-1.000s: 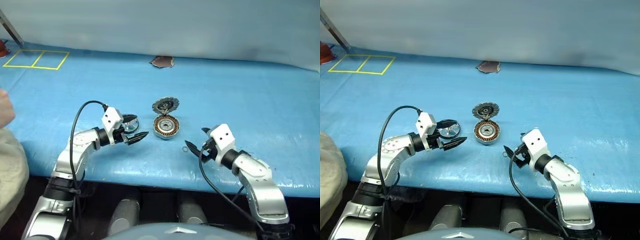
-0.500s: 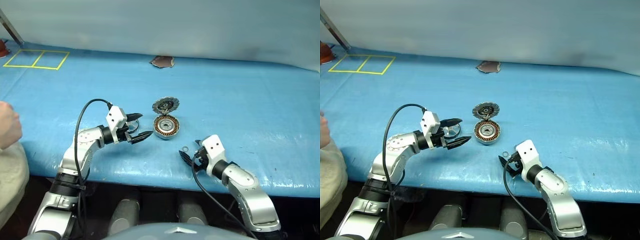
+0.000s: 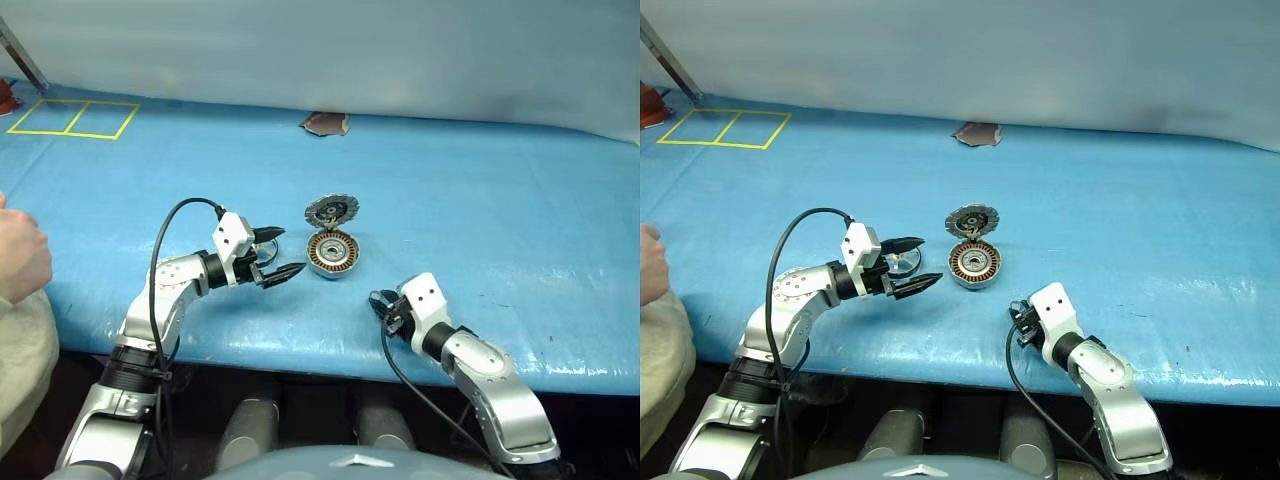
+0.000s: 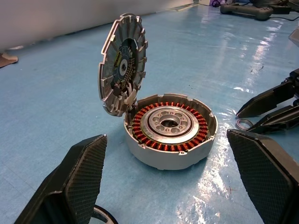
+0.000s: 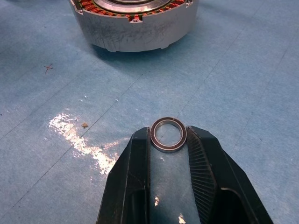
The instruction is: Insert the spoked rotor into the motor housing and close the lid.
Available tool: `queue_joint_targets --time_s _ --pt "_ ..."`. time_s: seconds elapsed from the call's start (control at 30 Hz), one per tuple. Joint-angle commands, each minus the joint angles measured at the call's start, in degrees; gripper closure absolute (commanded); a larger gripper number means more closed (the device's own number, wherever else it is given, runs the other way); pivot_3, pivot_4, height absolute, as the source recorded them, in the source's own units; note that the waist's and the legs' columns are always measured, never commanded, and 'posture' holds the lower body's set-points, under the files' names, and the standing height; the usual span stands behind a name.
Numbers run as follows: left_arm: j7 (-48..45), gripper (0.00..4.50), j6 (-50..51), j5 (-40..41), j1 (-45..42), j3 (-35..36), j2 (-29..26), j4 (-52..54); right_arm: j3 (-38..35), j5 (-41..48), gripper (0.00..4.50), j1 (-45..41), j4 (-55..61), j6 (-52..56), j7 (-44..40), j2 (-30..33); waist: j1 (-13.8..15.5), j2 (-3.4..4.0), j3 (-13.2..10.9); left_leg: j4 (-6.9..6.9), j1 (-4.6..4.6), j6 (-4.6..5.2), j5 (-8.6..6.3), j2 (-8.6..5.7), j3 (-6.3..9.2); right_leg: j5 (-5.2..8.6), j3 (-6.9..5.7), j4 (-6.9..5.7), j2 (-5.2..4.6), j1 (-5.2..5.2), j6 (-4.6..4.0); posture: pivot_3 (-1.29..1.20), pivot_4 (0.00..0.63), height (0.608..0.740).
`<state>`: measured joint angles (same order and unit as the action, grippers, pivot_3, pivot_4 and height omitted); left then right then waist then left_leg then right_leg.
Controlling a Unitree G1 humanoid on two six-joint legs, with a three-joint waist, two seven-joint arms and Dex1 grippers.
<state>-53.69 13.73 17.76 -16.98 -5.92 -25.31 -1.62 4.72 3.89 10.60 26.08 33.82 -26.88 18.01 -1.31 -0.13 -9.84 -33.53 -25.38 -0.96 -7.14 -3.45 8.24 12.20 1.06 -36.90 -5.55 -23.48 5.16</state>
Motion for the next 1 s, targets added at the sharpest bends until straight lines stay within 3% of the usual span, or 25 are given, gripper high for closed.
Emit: queue_joint_targets --time_s 0.03,1.0 --pt "0.05 0.00 -1.33 -0.37 -0.82 0.22 -0.12 0.95 0.35 0.34 3.74 0.41 -0.07 -0.11 0.60 0.59 0.00 0.00 0.00 0.00 0.00 0.00 0.00 0.00 0.00 0.00 0.00 0.00 0.00 0.00 0.00 0.00 0.150 0.740" --pt "-0.10 0.00 -3.18 -0.81 -0.83 0.37 0.79 -0.91 -0.51 1.62 3.74 -7.31 4.60 1.11 2.28 3.33 0.03 0.00 0.00 0.00 -0.01 0.02 0.01 -0.01 -0.01 0.00 -0.01 0.00 0.01 -0.01 0.00 0.00 0.150 0.740"
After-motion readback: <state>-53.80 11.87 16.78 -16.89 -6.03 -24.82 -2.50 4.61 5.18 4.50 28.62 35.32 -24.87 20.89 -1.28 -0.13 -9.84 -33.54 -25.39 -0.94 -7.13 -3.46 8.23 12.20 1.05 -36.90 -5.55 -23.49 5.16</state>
